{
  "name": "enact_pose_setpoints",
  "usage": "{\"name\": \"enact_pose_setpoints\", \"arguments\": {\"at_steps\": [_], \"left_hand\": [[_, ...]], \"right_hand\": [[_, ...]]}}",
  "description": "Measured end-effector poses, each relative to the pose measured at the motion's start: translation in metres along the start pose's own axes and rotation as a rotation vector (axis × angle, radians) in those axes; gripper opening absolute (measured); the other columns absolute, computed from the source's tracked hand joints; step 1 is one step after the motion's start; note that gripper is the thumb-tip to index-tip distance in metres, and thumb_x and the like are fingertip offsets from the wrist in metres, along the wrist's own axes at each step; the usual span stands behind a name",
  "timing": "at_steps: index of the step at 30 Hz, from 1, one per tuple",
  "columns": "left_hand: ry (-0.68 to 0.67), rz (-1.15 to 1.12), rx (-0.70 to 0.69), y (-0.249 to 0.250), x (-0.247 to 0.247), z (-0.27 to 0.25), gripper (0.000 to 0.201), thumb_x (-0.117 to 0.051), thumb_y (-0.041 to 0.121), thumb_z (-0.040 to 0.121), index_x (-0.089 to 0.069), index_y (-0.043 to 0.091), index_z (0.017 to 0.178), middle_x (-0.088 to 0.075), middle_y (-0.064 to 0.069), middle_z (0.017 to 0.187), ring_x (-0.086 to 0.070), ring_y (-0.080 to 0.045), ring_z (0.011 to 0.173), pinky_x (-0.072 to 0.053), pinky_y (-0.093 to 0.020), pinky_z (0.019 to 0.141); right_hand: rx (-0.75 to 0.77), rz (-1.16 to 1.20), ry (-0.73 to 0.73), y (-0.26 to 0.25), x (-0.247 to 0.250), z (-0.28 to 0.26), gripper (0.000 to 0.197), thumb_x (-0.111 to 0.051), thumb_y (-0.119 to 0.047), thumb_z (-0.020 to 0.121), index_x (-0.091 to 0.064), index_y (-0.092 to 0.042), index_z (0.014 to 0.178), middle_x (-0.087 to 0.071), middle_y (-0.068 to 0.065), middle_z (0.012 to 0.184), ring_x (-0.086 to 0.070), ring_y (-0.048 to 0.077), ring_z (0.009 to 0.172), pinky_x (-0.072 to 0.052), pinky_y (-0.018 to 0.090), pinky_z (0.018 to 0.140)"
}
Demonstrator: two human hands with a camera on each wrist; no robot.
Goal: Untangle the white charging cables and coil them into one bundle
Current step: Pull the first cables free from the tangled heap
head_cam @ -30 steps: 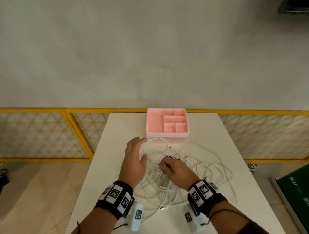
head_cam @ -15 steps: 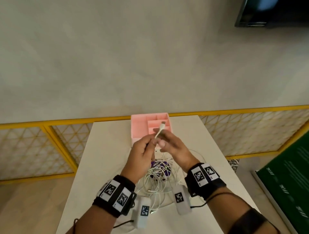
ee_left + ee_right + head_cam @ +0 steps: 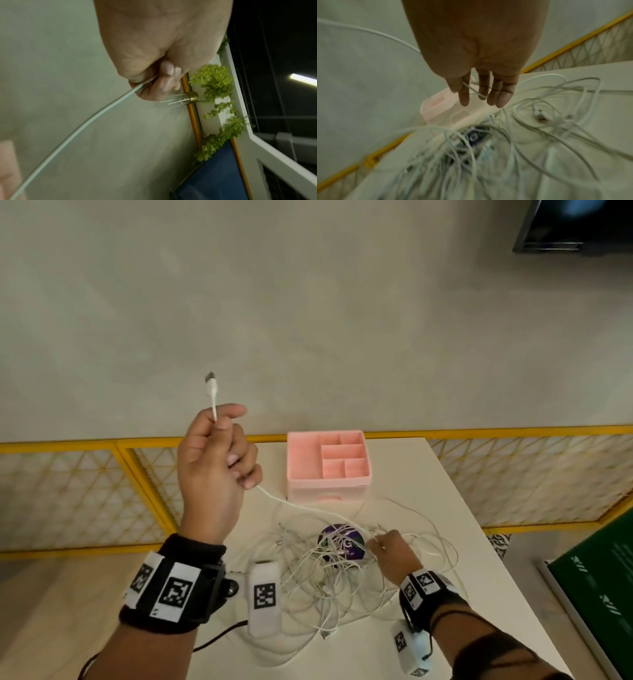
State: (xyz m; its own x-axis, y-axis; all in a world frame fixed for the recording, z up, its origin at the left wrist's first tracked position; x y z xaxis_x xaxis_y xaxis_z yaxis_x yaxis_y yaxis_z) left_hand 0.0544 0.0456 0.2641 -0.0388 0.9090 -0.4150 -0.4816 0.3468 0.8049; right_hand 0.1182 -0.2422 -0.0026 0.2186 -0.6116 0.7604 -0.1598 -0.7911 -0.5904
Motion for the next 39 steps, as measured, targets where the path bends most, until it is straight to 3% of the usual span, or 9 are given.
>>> {"name": "enact_pose_setpoints", "arguments": {"at_steps": [6, 9, 13, 18, 23, 25, 29, 33, 39], "left_hand": [[-0.096, 0.383, 0.084, -0.051, 0.001, -0.020, 0.024, -0.038, 0.001, 0.105, -0.059, 0.010, 0.098, -0.040, 0.005, 0.056, -0.033, -0.007, 0.044, -0.029, -0.020, 0.041], [-0.202, 0.465, 0.175, -0.080, -0.008, -0.030, 0.019, -0.043, 0.009, 0.104, -0.060, 0.010, 0.097, -0.054, 0.003, 0.063, -0.047, -0.011, 0.050, -0.035, -0.025, 0.045], [-0.164, 0.474, 0.192, -0.094, -0.019, -0.030, 0.019, -0.043, 0.025, 0.096, -0.060, 0.019, 0.103, -0.066, 0.007, 0.099, -0.065, -0.019, 0.073, -0.046, -0.033, 0.054], [-0.150, 0.360, 0.217, -0.095, -0.035, -0.022, 0.029, -0.039, 0.013, 0.108, -0.057, 0.028, 0.125, -0.062, 0.003, 0.130, -0.068, -0.025, 0.071, -0.049, -0.032, 0.050], [-0.044, 0.380, 0.154, -0.101, -0.034, -0.022, 0.015, -0.043, 0.008, 0.106, -0.053, 0.014, 0.096, -0.062, -0.004, 0.091, -0.052, -0.017, 0.053, -0.037, -0.027, 0.048], [0.033, 0.375, 0.087, -0.100, -0.027, -0.021, 0.012, -0.045, 0.006, 0.104, -0.050, 0.011, 0.094, -0.056, -0.017, 0.094, -0.044, -0.016, 0.051, -0.035, -0.029, 0.048], [-0.156, 0.378, 0.083, -0.101, -0.033, -0.023, 0.014, -0.047, 0.011, 0.103, -0.055, 0.012, 0.115, -0.065, 0.004, 0.105, -0.046, -0.019, 0.050, -0.041, -0.032, 0.045], [-0.173, 0.427, 0.179, -0.107, -0.031, -0.024, 0.016, -0.050, 0.010, 0.104, -0.064, 0.008, 0.097, -0.069, -0.005, 0.079, -0.049, -0.017, 0.051, -0.039, -0.025, 0.049], [-0.031, 0.200, 0.192, -0.087, -0.030, -0.013, 0.028, -0.043, 0.017, 0.107, -0.063, 0.001, 0.097, -0.070, -0.012, 0.075, -0.049, -0.016, 0.047, -0.036, -0.024, 0.046]], "right_hand": [[0.184, 0.544, 0.120, -0.104, 0.085, -0.005, 0.033, -0.046, -0.022, 0.104, -0.066, -0.008, 0.082, -0.062, 0.009, 0.071, -0.061, 0.024, 0.055, -0.056, 0.044, 0.063], [0.362, 0.760, 0.137, -0.166, 0.130, -0.028, 0.026, -0.050, -0.015, 0.103, -0.064, -0.003, 0.084, -0.062, 0.014, 0.069, -0.061, 0.026, 0.050, -0.055, 0.038, 0.053], [0.526, 1.022, 0.120, -0.217, 0.169, -0.061, 0.018, -0.055, -0.014, 0.100, -0.061, 0.001, 0.092, -0.063, 0.015, 0.069, -0.060, 0.027, 0.049, -0.052, 0.032, 0.048], [0.551, 1.186, -0.043, -0.228, 0.162, -0.072, 0.020, -0.049, -0.014, 0.103, -0.056, -0.001, 0.092, -0.063, 0.016, 0.076, -0.063, 0.029, 0.058, -0.055, 0.034, 0.055], [0.461, 1.265, -0.099, -0.212, 0.147, -0.066, 0.020, -0.046, -0.014, 0.104, -0.056, -0.001, 0.094, -0.062, 0.017, 0.074, -0.061, 0.028, 0.054, -0.054, 0.032, 0.050], [0.427, 1.240, -0.090, -0.204, 0.141, -0.062, 0.020, -0.046, -0.015, 0.104, -0.056, -0.002, 0.094, -0.062, 0.016, 0.072, -0.058, 0.026, 0.051, -0.051, 0.030, 0.048], [0.426, 1.207, -0.149, -0.201, 0.130, -0.060, 0.019, -0.046, -0.016, 0.104, -0.057, -0.002, 0.096, -0.062, 0.016, 0.074, -0.058, 0.024, 0.052, -0.051, 0.029, 0.048], [0.471, 1.234, -0.091, -0.202, 0.125, -0.055, 0.019, -0.050, -0.018, 0.103, -0.060, -0.002, 0.099, -0.066, 0.012, 0.087, -0.058, 0.024, 0.058, -0.052, 0.031, 0.055], [0.461, 0.716, -0.098, -0.172, 0.068, -0.042, 0.025, -0.053, 0.002, 0.093, -0.063, -0.014, 0.110, -0.066, -0.001, 0.098, -0.058, 0.014, 0.059, -0.049, 0.032, 0.057]]}}
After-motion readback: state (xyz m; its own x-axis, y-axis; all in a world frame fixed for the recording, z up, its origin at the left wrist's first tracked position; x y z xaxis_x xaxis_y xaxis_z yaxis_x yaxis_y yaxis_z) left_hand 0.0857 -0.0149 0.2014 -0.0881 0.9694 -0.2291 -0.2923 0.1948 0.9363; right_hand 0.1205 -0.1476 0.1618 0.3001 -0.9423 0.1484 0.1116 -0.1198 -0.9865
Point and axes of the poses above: each hand's wrist, its own z-axis towards the middle knuckle, its own x-axis out of the back of the hand, y = z × x, the point moved 4 cm from there along z, towards the middle knuckle
